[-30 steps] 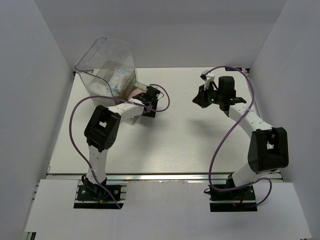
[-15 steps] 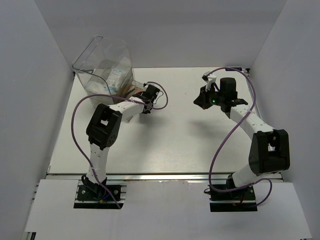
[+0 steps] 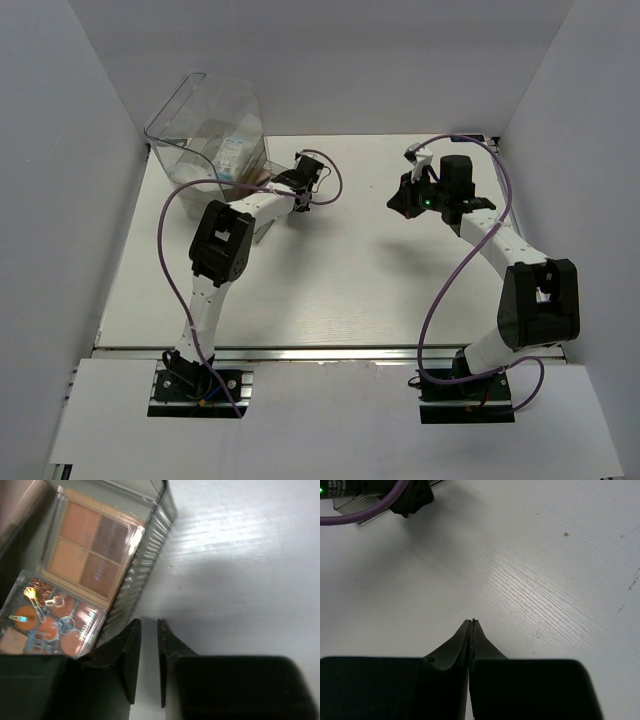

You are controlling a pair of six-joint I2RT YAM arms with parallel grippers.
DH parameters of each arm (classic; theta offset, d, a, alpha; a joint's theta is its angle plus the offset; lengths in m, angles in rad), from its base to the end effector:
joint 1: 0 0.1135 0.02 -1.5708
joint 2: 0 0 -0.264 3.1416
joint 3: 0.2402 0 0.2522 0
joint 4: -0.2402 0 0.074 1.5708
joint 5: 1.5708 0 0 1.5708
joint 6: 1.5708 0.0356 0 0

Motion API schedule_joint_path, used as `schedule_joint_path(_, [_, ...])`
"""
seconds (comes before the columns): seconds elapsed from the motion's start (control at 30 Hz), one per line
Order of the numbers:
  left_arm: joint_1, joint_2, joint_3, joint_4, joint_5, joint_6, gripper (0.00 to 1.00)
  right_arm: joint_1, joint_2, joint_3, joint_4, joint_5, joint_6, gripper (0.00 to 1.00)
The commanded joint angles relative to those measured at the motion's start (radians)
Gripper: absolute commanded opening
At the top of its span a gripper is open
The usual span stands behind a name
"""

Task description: Organize the makeup

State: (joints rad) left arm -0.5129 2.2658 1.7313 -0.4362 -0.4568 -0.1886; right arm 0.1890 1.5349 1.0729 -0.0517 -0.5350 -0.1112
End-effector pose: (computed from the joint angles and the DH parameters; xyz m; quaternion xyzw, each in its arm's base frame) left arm 0.4349 -0.2269 0.1557 0.0842 0.9291 0.1042 0.3447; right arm 0.3381 0.0831 0.2704 -0.2563 0.8035 0.2470 0.4771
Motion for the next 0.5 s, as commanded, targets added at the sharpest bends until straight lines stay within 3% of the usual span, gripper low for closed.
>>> schedule_joint_path(0.0, [0.005, 0.029, 0.094, -0.027, -0.092, -0.005, 0.32, -0.014, -0.030, 0.012, 0.023, -0.020, 0.005, 0.00])
schedule_joint_path(0.1, [0.013, 0.060, 0.137, -0.042, -0.176, -0.017, 0.60, -0.023, -0.033, 0.010, 0.023, -0.020, 0.005, 0.00])
schedule_joint_path(0.23, [0.045, 0.078, 0.175, -0.055, -0.195, -0.037, 0.71, -0.031, -0.033, 0.004, 0.023, -0.023, 0.007, 0.00])
schedule_joint_path(0.4, [0.066, 0.100, 0.212, -0.053, -0.181, -0.035, 0.74, -0.033, -0.032, -0.001, 0.026, -0.029, 0.013, 0.00])
schedule_joint_path(0.47, [0.083, 0.106, 0.220, -0.064, -0.178, -0.048, 0.66, -0.033, -0.030, 0.002, 0.024, -0.031, 0.015, 0.00])
